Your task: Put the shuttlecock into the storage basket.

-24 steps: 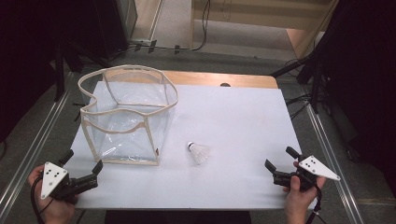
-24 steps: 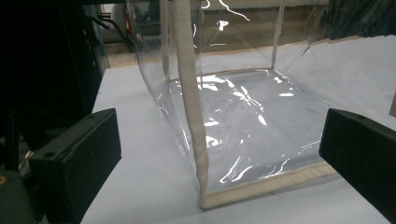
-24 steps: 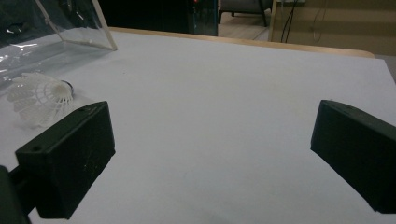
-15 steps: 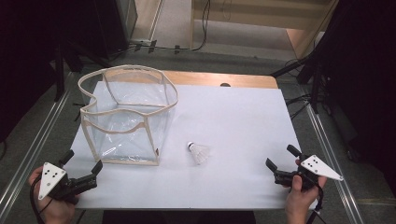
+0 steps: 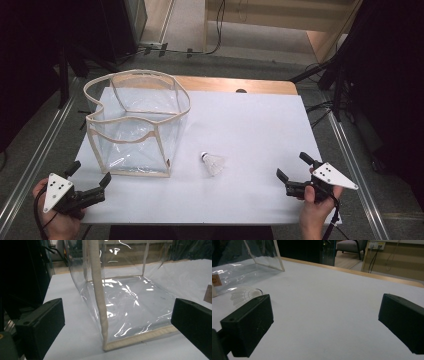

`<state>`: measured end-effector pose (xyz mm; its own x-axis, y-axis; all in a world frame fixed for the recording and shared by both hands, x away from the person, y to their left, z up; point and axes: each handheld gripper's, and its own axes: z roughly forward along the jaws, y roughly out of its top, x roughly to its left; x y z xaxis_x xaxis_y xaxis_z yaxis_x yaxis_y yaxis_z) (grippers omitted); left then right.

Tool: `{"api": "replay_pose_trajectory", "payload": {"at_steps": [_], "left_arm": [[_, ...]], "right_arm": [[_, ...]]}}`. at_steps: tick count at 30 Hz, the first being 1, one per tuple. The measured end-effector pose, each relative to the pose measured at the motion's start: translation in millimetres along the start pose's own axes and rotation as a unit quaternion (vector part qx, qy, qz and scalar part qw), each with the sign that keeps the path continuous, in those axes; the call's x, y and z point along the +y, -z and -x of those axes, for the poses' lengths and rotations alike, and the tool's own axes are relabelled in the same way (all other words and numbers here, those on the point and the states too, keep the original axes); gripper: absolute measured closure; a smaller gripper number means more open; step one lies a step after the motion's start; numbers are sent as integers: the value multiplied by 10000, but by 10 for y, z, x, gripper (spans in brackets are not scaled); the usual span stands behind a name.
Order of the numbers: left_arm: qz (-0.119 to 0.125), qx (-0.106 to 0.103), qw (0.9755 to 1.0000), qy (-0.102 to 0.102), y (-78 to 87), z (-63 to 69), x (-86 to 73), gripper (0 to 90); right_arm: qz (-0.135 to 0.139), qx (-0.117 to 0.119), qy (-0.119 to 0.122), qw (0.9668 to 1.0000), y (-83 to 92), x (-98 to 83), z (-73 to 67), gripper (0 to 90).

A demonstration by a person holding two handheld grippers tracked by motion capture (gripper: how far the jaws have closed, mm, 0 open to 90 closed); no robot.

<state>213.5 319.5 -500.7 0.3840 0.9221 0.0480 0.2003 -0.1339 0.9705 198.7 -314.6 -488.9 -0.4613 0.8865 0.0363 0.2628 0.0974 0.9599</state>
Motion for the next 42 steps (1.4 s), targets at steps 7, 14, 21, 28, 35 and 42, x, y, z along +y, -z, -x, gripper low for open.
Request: {"api": "replay_pose_trajectory", "payload": {"at_steps": [7, 14, 21, 28, 35, 42], "left_arm": [[-1, -10, 10000, 42, -1, -7, 1, 0], [30, -27, 10000, 82, 5, -17, 0, 0], [32, -28, 10000, 75, 5, -17, 0, 0], [31, -36, 10000, 77, 4, -18, 0, 0], [37, -35, 10000, 83, 5, -18, -1, 0], [38, -58, 9999, 84, 9, -24, -1, 0]], "right_arm": [[-143, 199, 91, 9997, -76, 159, -96, 0], [-213, 383, 158, 9989, -163, 254, -161, 0], [-246, 584, 241, 9977, -260, 320, -228, 0], [-287, 766, 280, 9963, -342, 382, -279, 0], [-338, 894, 354, 9948, -449, 439, -349, 0], [-441, 1040, 418, 9927, -582, 472, -428, 0]]}}
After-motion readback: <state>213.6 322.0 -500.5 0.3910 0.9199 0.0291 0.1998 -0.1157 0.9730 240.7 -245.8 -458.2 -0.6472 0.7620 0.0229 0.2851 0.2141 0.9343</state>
